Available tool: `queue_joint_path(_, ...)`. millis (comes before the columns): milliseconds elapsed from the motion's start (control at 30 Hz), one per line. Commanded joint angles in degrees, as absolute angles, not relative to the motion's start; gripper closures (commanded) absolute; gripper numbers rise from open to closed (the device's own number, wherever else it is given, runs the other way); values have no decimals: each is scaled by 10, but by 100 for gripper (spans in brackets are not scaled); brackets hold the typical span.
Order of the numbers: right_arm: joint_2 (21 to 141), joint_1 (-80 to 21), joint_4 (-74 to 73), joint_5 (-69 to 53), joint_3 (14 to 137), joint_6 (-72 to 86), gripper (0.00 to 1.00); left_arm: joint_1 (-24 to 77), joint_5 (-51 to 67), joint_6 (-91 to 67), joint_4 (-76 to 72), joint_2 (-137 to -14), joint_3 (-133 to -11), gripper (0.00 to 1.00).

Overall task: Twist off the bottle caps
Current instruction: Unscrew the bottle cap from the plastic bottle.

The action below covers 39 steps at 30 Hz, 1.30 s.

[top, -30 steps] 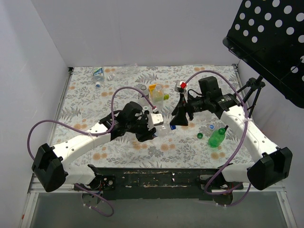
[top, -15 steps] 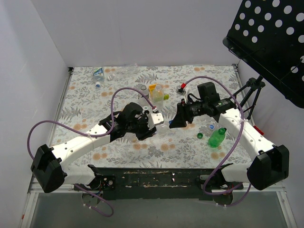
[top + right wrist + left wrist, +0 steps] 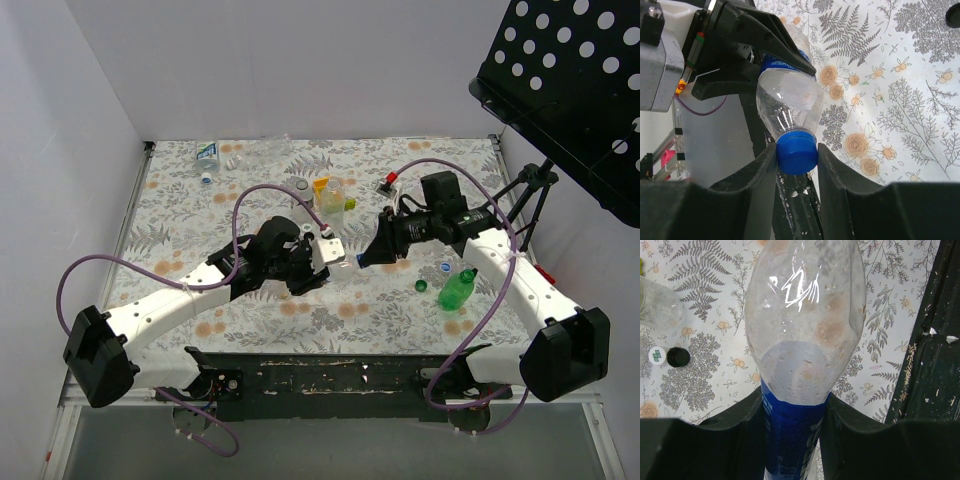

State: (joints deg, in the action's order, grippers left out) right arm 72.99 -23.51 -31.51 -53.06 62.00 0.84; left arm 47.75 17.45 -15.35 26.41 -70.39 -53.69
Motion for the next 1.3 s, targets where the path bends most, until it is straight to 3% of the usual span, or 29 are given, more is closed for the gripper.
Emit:
queue_joint_path(0,715,-236,-315,-597,625,-53,81,479,176,-151,249,-683,-533,91)
queue_joint_path(167,725,-236,-464,-657,666,-362,94,477,224,-163,230,-673,-522,90)
queue_joint_path(300,739,-247,-620,-637,714,-632,94,453,324,-171,238,-681,-524,90)
queue_joint_path(400,717,-258,-617,-588,707,-783,87,421,428,-171,254,-702,-533,91)
queue_joint_path(500,687,-259,-518,-549,681,-755,85,412,454,-171,263,-717,-539,90)
queue_joint_path(1133,669,-235,-446,-633,641,-607,82,414,345,-161,248,-695,-520,90)
queue_joint_path(1267,660,-224,-420,-650,626,-567,67,420,331,-158,247,-684,-514,89)
